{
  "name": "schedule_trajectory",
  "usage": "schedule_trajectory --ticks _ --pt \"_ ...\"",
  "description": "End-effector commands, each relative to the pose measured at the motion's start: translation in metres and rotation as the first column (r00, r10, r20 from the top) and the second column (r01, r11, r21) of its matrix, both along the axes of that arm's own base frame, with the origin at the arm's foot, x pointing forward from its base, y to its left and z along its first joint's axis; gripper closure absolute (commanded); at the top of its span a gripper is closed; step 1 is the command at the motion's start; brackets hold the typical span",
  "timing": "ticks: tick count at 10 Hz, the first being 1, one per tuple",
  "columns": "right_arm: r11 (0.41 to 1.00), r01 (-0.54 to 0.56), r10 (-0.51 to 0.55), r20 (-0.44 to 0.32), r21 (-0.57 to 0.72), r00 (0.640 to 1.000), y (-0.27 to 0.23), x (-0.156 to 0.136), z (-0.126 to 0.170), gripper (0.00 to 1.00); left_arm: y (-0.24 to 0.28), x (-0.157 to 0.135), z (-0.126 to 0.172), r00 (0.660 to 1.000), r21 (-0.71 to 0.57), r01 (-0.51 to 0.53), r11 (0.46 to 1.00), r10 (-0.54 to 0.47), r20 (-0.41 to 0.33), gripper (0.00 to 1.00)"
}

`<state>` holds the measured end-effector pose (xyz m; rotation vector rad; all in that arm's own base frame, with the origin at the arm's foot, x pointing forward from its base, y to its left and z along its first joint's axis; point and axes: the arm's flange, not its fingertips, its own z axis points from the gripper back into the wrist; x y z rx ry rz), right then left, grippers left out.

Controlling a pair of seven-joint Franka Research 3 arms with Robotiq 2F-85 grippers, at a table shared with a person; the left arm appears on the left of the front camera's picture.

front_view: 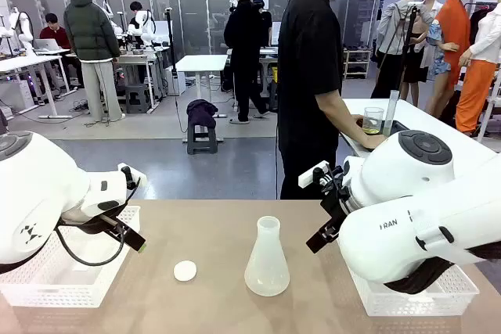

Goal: Prepare the solutions needed for the experiment.
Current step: Pick up the Plastic Funnel and insert it into the Big flask.

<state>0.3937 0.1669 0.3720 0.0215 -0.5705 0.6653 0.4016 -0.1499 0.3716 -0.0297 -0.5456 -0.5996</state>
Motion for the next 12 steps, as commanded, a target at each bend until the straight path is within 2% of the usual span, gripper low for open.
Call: schedule_trajectory --ticks 1,12 --pt "1.000 0.000 0.000 0.000 0.000 1.000 0.0000 0.0000 0.0000 0.00 -0.0002 -0.0001 0.0000 1.000 0.000 0.000 1.000 0.000 0.000 0.00" --pt "1.000 0.000 0.000 0.000 0.000 1.000 0.0000 0.0000 0.0000 0.00 -0.0002 -0.0001 0.0000 1.000 0.000 0.000 1.000 0.000 0.000 0.00"
